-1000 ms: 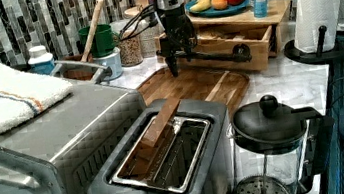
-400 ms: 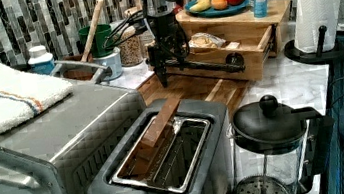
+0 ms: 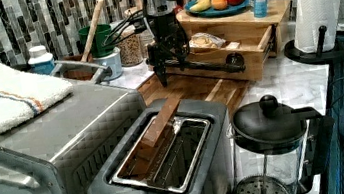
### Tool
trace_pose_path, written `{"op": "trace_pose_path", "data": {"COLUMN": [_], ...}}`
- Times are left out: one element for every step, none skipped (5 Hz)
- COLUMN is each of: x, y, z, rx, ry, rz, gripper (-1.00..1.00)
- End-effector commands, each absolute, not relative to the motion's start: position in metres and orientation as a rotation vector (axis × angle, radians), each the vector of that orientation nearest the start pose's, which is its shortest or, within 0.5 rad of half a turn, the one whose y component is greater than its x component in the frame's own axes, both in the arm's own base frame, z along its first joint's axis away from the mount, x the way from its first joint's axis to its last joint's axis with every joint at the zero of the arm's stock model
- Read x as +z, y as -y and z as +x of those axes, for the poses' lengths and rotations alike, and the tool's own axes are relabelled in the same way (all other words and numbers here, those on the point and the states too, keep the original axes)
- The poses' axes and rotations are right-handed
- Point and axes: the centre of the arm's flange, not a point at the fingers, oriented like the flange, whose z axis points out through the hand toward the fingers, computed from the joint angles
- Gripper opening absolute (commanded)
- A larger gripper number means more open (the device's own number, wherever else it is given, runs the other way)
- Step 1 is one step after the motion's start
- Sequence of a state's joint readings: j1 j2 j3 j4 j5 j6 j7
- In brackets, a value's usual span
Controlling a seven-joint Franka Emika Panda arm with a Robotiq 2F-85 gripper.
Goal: Open the drawer.
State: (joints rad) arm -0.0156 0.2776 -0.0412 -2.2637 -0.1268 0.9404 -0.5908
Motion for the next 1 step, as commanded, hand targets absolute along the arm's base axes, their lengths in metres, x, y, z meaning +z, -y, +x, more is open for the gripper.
{"op": "trace_pose_path", "data": {"x": [0.2527], "y": [-0.0909], "z": [0.5362], "rx": [-0.002], "ry": [-0.158], "rz": [-3.161], "gripper": [1.00]}}
